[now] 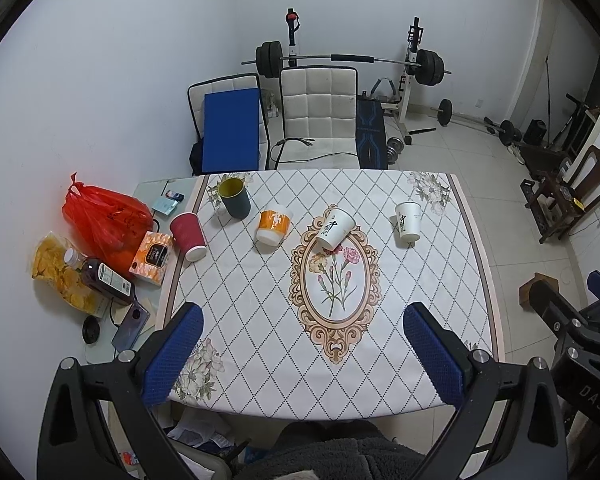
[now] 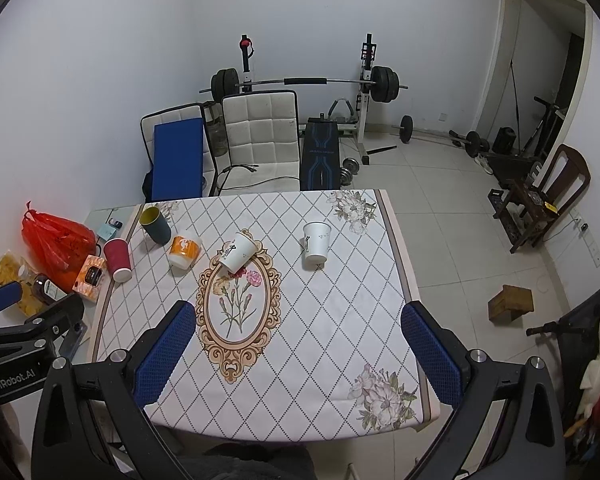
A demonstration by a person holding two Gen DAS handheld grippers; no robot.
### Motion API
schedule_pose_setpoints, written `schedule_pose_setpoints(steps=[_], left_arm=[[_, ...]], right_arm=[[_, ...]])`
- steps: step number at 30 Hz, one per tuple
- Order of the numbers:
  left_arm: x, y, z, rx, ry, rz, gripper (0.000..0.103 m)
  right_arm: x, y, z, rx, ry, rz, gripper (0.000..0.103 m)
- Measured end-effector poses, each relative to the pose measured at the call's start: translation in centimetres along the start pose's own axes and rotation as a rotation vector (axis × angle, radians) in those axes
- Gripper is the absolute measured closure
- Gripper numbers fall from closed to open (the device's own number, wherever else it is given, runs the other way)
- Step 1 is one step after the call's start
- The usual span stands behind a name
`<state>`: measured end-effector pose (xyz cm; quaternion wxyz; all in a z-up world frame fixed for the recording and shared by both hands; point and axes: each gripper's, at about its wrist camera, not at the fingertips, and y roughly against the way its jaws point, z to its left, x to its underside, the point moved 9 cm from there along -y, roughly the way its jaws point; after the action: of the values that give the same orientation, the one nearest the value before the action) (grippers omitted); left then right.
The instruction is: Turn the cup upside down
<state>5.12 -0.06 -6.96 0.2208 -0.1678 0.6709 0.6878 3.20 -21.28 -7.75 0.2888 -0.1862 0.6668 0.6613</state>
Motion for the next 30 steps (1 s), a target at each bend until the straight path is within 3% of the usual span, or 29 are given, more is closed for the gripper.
schedule_pose_setpoints(steps=[30], left_arm=[[-0.50, 0.98, -0.68, 0.000, -0.003, -0.011, 0.000]], right_arm=[[0.11, 0.57, 0.24, -0.007, -0.003, -0.003, 0.000]])
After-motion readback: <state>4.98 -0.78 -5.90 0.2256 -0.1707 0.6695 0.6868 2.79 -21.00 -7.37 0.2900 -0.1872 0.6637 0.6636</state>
